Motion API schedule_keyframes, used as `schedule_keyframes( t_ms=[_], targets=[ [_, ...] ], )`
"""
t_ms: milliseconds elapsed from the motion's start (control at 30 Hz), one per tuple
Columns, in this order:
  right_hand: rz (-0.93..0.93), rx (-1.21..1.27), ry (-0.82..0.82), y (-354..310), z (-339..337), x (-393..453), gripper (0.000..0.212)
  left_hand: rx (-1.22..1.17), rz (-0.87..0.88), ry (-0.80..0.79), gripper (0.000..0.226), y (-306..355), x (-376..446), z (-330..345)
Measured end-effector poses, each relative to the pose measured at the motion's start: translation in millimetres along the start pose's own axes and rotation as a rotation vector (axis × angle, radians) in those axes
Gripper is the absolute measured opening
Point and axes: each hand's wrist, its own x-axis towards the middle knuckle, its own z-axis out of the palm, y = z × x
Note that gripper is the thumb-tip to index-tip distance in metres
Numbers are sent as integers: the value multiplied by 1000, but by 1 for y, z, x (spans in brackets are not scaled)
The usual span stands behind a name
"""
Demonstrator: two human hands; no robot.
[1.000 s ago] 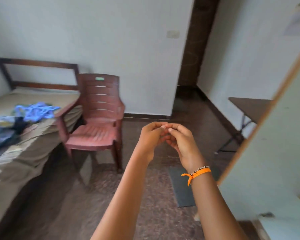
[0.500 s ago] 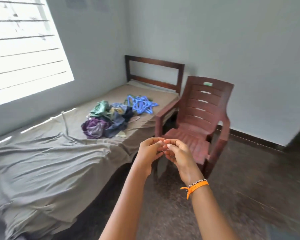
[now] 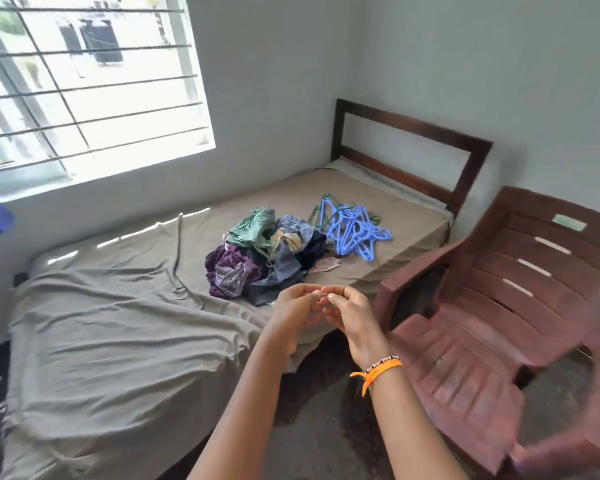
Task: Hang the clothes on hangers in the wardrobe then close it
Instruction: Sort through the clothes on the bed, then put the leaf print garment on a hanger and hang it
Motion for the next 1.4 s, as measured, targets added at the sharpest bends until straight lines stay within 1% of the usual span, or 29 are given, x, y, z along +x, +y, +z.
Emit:
schedule_keyframes(
  t_ms=[133,300,400,500,567,633,700,800,867,900,967,1000,1067,1100,1133,1200,1233,1267,1333,1367,1400],
  targets=[
    [70,-52,-55,5,12,77,22,-40,-35,84,17,0,72,-20],
    [125,-90,-60,17,39,184,23,-64,-91,109,18,-1,172,-52],
    [154,-158,-74,18,70,258,26,-60,-133,133,18,4,241,-81],
    [157,-331,-90,24,111,340,32,-54,-193,179,18,13,311,-117],
    [131,-475,-135,37,141,391,33,-50,-246,221,18,15,351,-143],
    [90,-648,-231,57,169,440,32,-55,-299,237,20,12,385,-165],
    [39,-889,-357,82,193,481,37,-45,-352,268,21,4,413,-187],
    [71,-1222,-514,115,218,524,43,-49,-420,303,20,-13,448,-214],
    [88,-1362,-542,132,224,547,49,-48,-465,303,21,-23,464,-228],
    [98,-1374,-525,136,226,558,49,-60,-483,298,21,-27,470,-233],
    [103,-1245,-458,138,229,578,33,-86,-513,294,21,-32,482,-240],
    [91,-1103,-356,139,228,588,29,-88,-527,290,21,-35,487,-242],
    [143,-710,-71,122,223,597,25,-76,-554,283,23,-38,498,-245],
    [149,-495,66,106,219,596,18,-74,-565,284,24,-35,503,-245],
    [138,-308,163,93,212,596,11,-78,-574,288,26,-32,508,-243],
    [158,-94,243,57,198,589,26,-125,-595,276,35,-24,518,-238],
    [165,-13,223,40,189,583,32,-171,-610,255,43,-19,522,-233],
    [161,72,193,24,179,576,33,-227,-631,238,51,-14,525,-228],
    [166,336,13,-3,160,554,20,-393,-696,237,66,-4,532,-216],
    [182,468,-89,-16,151,539,33,-504,-730,239,73,0,534,-211],
    [209,535,-165,-26,141,526,53,-623,-743,230,78,3,537,-206]
  ],
)
